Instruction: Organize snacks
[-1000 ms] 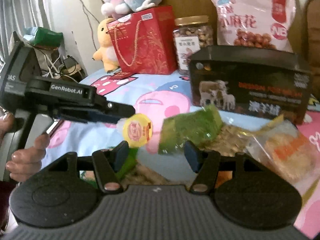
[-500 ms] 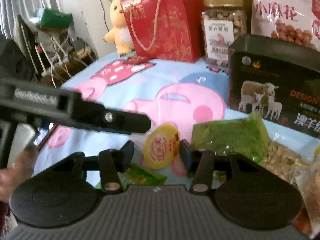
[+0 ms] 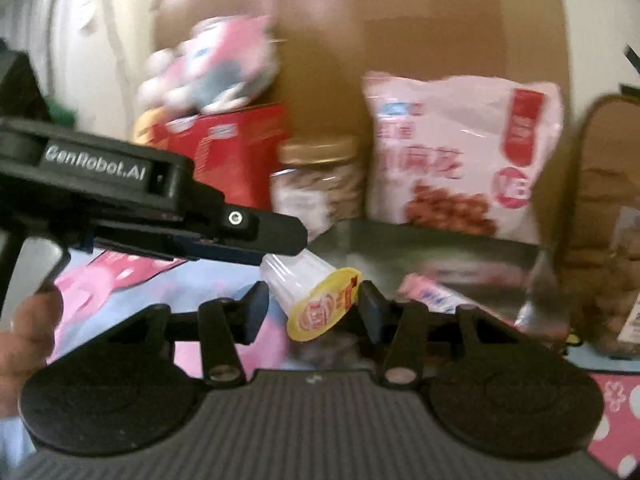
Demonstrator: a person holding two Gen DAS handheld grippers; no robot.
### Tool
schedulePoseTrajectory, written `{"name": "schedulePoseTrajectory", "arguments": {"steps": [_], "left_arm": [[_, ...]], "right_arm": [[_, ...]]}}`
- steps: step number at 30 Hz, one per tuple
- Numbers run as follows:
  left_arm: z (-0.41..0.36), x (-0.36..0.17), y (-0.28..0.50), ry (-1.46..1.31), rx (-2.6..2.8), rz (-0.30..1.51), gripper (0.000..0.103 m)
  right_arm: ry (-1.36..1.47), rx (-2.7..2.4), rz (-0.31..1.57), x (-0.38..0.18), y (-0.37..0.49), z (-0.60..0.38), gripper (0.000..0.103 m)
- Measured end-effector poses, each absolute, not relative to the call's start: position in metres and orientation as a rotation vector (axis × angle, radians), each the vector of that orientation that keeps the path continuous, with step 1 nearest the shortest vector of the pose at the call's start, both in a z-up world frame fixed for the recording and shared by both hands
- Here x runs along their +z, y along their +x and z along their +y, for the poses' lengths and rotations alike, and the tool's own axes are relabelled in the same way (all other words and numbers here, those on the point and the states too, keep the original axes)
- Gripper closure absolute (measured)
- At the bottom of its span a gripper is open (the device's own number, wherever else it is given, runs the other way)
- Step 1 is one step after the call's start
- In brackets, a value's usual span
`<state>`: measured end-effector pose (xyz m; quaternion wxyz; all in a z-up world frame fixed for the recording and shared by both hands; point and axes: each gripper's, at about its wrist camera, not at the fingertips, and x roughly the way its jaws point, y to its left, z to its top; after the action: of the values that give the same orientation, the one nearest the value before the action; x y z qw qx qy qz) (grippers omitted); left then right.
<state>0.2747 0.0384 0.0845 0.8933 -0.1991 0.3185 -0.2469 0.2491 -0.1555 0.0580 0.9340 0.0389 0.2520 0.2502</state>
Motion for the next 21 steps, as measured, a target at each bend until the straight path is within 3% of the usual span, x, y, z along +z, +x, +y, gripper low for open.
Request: {"name": "schedulePoseTrajectory", "arguments": {"steps": [8,15,21], "left_arm": [[0.033,0.065,0.293,-0.404,-0.443,0.725,0.065],[0.049,0.074,0.231,-0.425,-0.508,0.669,0.065],[0.01,0.051,0.208,-0.408,-0.601,0.804,0.065]], "right_arm": [[0.131,0.427,0.565,0.043,0.277,-0.161,0.047],[0.258,0.34,0.485,0.044,0.22,-0.225,0.048],[0.288,0.309,0.58,0.015,0.156,-0.258,0.046]]}}
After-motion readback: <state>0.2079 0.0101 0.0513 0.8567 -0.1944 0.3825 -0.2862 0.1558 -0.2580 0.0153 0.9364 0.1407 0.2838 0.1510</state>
